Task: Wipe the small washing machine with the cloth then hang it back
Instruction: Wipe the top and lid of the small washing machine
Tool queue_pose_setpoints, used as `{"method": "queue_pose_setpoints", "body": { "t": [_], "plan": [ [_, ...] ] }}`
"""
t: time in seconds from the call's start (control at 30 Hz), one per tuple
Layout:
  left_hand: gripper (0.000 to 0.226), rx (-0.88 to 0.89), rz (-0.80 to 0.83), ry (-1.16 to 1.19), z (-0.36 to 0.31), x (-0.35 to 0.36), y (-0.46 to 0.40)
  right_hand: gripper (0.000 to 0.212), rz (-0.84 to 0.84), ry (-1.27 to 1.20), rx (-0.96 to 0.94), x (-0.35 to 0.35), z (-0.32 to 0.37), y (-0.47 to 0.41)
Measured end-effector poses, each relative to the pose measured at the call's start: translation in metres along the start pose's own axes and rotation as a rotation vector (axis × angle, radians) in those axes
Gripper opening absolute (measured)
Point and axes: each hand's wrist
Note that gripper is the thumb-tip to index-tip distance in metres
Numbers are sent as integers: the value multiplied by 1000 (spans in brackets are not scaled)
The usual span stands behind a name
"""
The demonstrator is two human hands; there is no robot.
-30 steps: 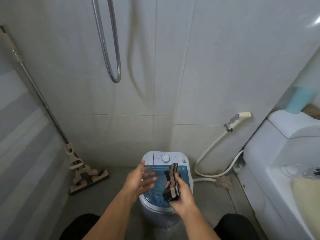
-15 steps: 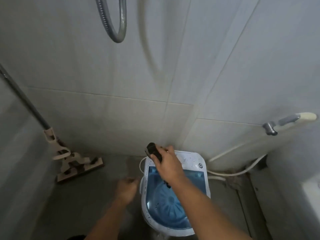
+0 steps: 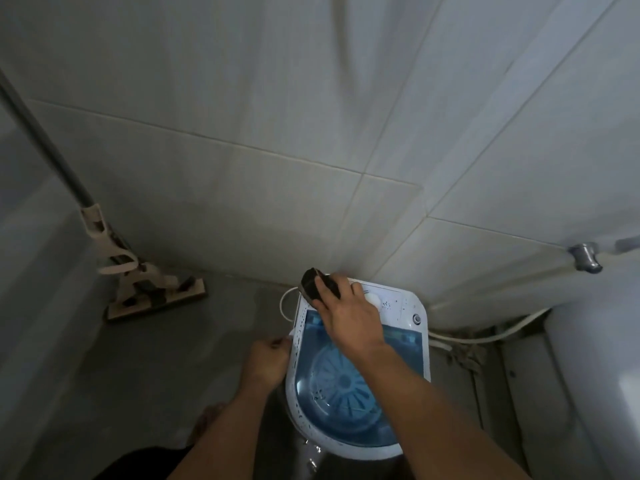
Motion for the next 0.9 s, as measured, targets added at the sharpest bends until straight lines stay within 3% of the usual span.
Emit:
{"method": "queue_pose_setpoints", "body": {
  "t": [0.23, 0.5, 0.9],
  "plan": [
    [17, 7, 22, 50, 4, -1, -5, 47, 46, 111, -81, -5, -3, -1],
    [14, -23, 145, 157, 6, -8, -9, 50, 78, 22, -66, -10, -6, -14],
    [27, 207, 235, 122, 24, -17, -18, 46, 80, -36, -68, -10, -6, -5]
  ]
}}
Point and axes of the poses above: each hand's wrist, its own y-axis away from the middle knuckle, its own x-axis out of the palm, z = x × y, and after that the axes turned 14 degrees about -x, right-handed
